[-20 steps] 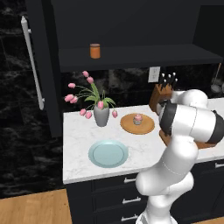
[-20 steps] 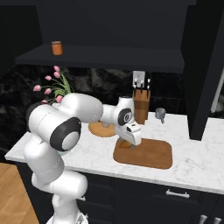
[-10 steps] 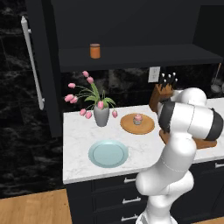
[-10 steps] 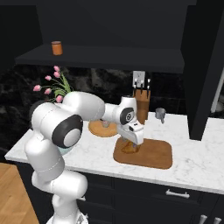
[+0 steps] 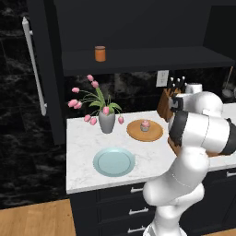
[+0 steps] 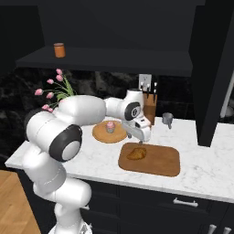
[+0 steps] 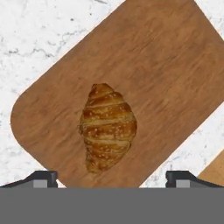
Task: From the different types of pastries on the counter, select a croissant and place it on the cutting board. Then retrieve a jar of jam from the cabinet and place it alongside the croissant on the cutting board.
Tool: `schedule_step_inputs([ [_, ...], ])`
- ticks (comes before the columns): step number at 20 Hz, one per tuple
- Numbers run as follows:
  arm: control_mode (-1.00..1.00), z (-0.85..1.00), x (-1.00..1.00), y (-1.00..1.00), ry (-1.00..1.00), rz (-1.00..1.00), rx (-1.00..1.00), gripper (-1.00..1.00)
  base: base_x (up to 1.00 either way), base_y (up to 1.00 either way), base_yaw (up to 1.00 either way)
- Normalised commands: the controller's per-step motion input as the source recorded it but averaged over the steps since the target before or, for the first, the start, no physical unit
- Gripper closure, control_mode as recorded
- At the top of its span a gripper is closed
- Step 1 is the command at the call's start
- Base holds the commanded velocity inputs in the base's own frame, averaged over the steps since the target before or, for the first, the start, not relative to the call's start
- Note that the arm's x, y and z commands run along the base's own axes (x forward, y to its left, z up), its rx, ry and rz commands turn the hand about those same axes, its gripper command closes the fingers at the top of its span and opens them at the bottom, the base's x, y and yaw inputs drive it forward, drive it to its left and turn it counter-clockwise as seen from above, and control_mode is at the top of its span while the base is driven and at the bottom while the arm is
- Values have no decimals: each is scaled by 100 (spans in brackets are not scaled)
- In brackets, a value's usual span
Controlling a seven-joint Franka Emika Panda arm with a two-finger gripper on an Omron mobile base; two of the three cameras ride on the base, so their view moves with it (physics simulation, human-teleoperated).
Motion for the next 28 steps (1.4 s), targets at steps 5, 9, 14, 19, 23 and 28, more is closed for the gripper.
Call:
schedule_step_inputs([
  [5, -100, 90, -50, 67, -28, 11, -5, -100, 0, 0, 0],
  [9, -100, 69, -84, 81, -27, 16, -7, -100, 0, 0, 0],
  [14, -100, 35, -100, 78, -23, 14, -6, -100, 0, 0, 0],
  [19, -100, 21, -80, 94, -18, 18, -4, -100, 0, 0, 0],
  [23, -100, 59, -23, 82, -21, 21, -3, -100, 0, 0, 0],
  [28, -100, 89, 0, 48, -18, 23, -2, -100, 0, 0, 0],
])
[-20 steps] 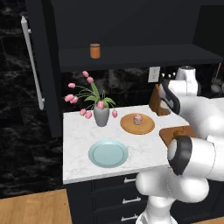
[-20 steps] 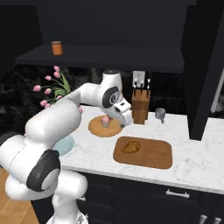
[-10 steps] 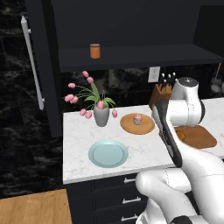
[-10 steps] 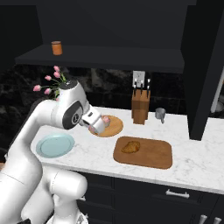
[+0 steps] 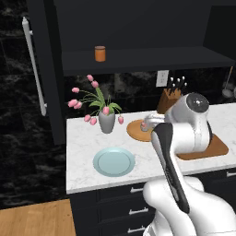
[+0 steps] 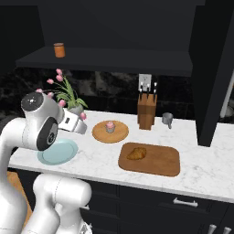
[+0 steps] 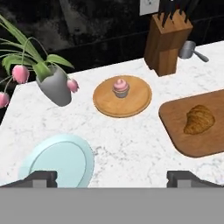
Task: From the different types of pastries on the counter, select a croissant and place it on the cutting board. Then retrieve a jar of jam from the cabinet and place it alongside the croissant on the cutting board.
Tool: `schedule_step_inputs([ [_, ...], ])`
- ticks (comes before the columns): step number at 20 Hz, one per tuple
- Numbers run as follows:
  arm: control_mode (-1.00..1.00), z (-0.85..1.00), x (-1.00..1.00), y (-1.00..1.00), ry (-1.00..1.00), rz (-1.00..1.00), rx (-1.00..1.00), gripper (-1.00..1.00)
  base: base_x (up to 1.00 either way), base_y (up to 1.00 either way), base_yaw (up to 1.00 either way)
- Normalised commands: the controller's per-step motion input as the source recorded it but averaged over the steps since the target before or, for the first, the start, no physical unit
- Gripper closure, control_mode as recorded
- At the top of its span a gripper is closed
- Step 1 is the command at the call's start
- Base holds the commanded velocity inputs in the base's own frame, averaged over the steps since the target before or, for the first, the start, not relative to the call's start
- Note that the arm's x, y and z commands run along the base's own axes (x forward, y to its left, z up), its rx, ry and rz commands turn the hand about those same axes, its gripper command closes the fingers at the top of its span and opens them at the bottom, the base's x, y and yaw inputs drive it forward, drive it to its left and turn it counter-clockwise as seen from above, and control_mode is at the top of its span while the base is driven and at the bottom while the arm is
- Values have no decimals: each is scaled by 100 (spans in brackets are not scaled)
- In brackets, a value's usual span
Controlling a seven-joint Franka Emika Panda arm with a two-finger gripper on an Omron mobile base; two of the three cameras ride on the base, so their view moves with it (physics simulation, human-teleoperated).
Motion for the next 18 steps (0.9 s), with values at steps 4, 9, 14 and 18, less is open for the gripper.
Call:
schedule_step_inputs([
  [4, -100, 99, 0, 25, -18, 27, 0, -100, 0, 0, 0],
  [9, -100, 90, 0, 37, -16, 24, -1, -100, 0, 0, 0],
  [14, -100, 61, -3, 30, -15, 16, -3, -100, 0, 0, 0],
  [18, -100, 6, 0, 0, 2, 0, 0, -100, 0, 0, 0],
])
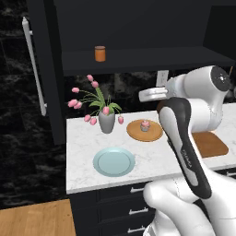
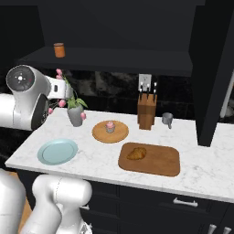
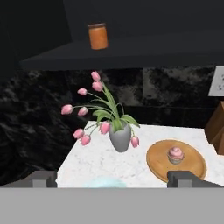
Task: From the different types of pastries on the counter, select a croissant and place it on the cutting board. Then retrieve a jar of jam from the cabinet and place it alongside the croissant on the cutting board.
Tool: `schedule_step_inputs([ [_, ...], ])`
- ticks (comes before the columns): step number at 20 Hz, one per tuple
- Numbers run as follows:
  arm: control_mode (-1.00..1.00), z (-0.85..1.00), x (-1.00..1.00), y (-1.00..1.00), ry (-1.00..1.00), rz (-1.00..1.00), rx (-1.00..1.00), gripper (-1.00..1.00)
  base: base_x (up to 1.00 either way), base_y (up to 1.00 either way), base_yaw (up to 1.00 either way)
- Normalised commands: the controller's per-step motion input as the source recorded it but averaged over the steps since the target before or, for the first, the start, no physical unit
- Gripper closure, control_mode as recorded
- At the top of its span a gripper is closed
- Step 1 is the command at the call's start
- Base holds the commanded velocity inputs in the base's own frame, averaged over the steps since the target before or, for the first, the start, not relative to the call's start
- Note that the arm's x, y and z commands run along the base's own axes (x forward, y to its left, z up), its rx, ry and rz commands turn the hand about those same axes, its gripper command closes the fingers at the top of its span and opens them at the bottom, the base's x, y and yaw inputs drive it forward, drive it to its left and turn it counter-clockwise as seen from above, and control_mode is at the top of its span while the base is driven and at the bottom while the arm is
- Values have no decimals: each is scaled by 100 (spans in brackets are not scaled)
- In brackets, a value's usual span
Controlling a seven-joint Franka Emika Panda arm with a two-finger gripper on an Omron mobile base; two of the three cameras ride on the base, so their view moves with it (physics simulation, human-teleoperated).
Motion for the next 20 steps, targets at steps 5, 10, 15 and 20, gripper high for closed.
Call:
schedule_step_inputs([
  [5, -100, 75, 0, 29, -8, 0, -3, -100, 0, 0, 0],
  [10, -100, 68, 0, 27, -17, 0, -7, -100, 0, 0, 0],
  [15, -100, 3, 8, 0, -4, 0, 0, -100, 0, 0, 0],
  [20, -100, 13, 26, 20, -13, 0, 0, -100, 0, 0, 0],
])
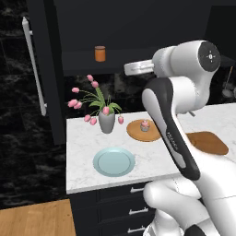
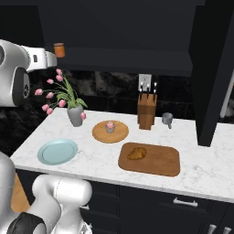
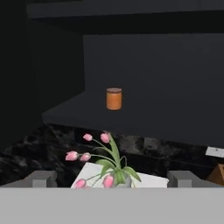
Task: From the different types of pastries on the counter, select a croissant and place it on the cutting board. Then retrieve a jar of jam from the cabinet and place it alongside the croissant on the cutting board.
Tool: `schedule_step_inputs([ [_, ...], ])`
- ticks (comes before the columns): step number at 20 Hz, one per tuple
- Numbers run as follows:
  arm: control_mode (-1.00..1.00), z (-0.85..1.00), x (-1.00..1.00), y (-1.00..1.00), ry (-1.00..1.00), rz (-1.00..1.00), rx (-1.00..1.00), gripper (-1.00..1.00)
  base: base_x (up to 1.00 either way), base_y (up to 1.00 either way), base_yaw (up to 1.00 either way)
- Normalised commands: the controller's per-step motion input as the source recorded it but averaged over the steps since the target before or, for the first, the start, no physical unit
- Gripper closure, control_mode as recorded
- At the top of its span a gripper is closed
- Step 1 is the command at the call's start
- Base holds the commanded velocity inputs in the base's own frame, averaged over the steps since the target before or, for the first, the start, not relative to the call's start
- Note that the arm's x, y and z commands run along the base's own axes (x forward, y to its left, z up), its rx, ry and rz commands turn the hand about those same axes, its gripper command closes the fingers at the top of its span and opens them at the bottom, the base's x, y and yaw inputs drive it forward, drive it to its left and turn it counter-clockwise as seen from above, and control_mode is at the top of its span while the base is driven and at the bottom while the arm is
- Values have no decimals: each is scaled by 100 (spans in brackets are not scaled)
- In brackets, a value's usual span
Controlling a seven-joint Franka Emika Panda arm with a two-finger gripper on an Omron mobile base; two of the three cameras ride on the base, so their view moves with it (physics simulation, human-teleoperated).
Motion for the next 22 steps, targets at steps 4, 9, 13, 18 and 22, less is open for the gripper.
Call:
schedule_step_inputs([
  [4, -100, 1, 27, 31, -9, 0, 0, -100, 0, 0, 0],
  [9, -100, 4, 38, 7, -1, 0, 0, -100, 0, 0, 0],
  [13, -100, 8, 43, 4, 0, 0, 0, -100, 0, 0, 0],
  [18, -100, 0, 2, 3, 0, 0, 0, -100, 0, 0, 0],
  [22, -100, 0, 28, 7, 0, 0, 0, -100, 0, 0, 0],
])
